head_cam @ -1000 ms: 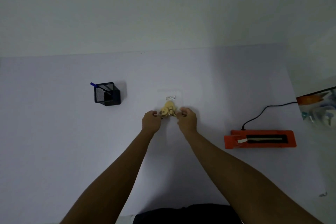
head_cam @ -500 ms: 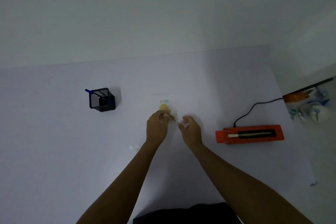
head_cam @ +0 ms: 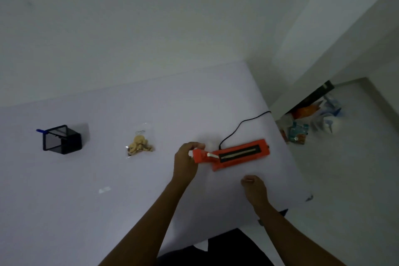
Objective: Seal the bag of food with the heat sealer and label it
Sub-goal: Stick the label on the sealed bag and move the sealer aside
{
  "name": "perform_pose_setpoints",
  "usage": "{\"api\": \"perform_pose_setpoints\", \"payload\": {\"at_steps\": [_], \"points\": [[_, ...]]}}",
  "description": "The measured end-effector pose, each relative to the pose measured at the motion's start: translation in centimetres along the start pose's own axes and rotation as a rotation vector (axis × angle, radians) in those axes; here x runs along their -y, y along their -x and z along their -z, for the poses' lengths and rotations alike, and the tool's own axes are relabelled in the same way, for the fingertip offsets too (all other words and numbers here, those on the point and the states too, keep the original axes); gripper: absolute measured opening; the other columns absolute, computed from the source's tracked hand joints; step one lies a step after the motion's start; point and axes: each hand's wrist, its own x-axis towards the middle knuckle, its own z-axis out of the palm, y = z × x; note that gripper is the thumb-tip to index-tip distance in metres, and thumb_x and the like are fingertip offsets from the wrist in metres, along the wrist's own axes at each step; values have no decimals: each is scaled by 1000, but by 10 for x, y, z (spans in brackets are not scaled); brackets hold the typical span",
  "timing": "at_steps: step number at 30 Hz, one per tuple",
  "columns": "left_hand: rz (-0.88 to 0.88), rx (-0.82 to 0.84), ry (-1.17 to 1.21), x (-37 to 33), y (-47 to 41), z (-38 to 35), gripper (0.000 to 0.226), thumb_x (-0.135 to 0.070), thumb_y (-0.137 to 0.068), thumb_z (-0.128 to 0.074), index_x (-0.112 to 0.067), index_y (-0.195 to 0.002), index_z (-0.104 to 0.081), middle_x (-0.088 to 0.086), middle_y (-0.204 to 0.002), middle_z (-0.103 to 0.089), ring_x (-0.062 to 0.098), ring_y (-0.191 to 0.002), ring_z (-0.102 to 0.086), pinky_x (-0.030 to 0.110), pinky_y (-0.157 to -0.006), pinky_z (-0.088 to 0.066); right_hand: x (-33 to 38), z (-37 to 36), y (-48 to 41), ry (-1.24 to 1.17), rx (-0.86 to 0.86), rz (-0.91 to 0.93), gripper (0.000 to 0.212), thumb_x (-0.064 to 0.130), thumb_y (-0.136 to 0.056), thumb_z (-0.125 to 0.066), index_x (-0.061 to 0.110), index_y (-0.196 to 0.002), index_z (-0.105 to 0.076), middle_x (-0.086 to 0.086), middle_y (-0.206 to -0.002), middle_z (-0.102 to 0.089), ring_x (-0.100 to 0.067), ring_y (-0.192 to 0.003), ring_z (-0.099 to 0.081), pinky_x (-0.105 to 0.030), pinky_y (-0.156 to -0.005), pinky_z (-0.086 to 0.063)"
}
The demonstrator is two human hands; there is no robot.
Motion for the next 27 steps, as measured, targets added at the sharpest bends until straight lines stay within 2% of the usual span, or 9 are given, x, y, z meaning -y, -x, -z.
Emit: {"api": "perform_pose_setpoints", "payload": {"at_steps": [3, 7, 10, 13, 14, 17, 19, 22, 27], "points": [[160, -16, 21, -21, -1, -42, 10, -34, -95, -56, -29, -94, -64, -8, -98, -66, 12, -98, -61, 32, -89, -50, 9, 45, -25, -97, -91, 7, 40, 11, -92, -63, 6, -129, -52, -21, -123, -62, -34, -102, -61, -42, -92, -52], [395, 20, -73, -37, -1, -94, 77, -75, -86, -28, -15, -126, -54, 11, -127, -58, 25, -116, -54, 43, -102, -43, 19, 78, -51, -91, -80, 119, 71, 10, -90, -67, 12, -150, -29, -19, -144, -48, -38, -126, -52, -45, -102, -46], [527, 76, -118, -39, 3, -120, 93, -74, -84, -36, -6, -147, -29, 18, -149, -34, 32, -134, -39, 44, -110, -32, 23, 92, -65, -79, 10, 178, 77, 7, -89, -68, 14, -153, -25, -16, -149, -43, -35, -132, -48, -47, -108, -43], [620, 37, -64, -33, 8, -135, 117, -81, -69, -52, -3, -149, -17, 19, -151, -30, 33, -135, -38, 43, -110, -35, 26, 95, -69, -75, 92, 236, 67, 1, -90, -64, 11, -150, -34, -15, -141, -53, -32, -125, -56, -41, -101, -47], [651, 7, -27, -31, 9, -138, 121, -82, -63, -57, -3, -147, -20, 18, -148, -35, 32, -132, -42, 42, -107, -39, 25, 94, -69, -67, 106, 243, 66, 0, -91, -63, 11, -149, -36, -15, -138, -56, -30, -122, -58, -38, -98, -47], [728, -44, 52, -26, 10, -142, 102, -68, -68, -69, -4, -138, -32, 15, -136, -50, 30, -118, -53, 33, -89, -45, 24, 89, -71, -57, 85, 239, 64, -1, -90, -63, 12, -148, -39, -16, -136, -59, -29, -121, -59, -39, -100, -47], [741, -56, 54, -26, 3, -143, 96, -64, -68, -73, -4, -134, -36, 14, -131, -53, 29, -114, -55, 32, -85, -46, 29, 87, -75, -69, 85, 241, 65, -3, -88, -63, 11, -147, -39, -16, -136, -59, -30, -123, -58, -40, -102, -47], [743, -84, 57, -23, -20, -141, 96, -63, -65, -76, -4, -130, -38, 14, -128, -55, 28, -110, -56, 32, -84, -47, 46, 85, -86, -43, 114, 268, 70, -5, -86, -66, 12, -148, -39, -15, -134, -60, -28, -122, -58, -38, -100, -48], [750, -122, 23, -21, -75, -132, 105, -71, -59, -75, -3, -130, -38, 15, -129, -54, 31, -114, -55, 41, -97, -48, 94, 79, -122, -4, 207, 332, 73, -2, -85, -69, 12, -149, -38, -11, -137, -58, -28, -125, -56, -33, -100, -45]]}}
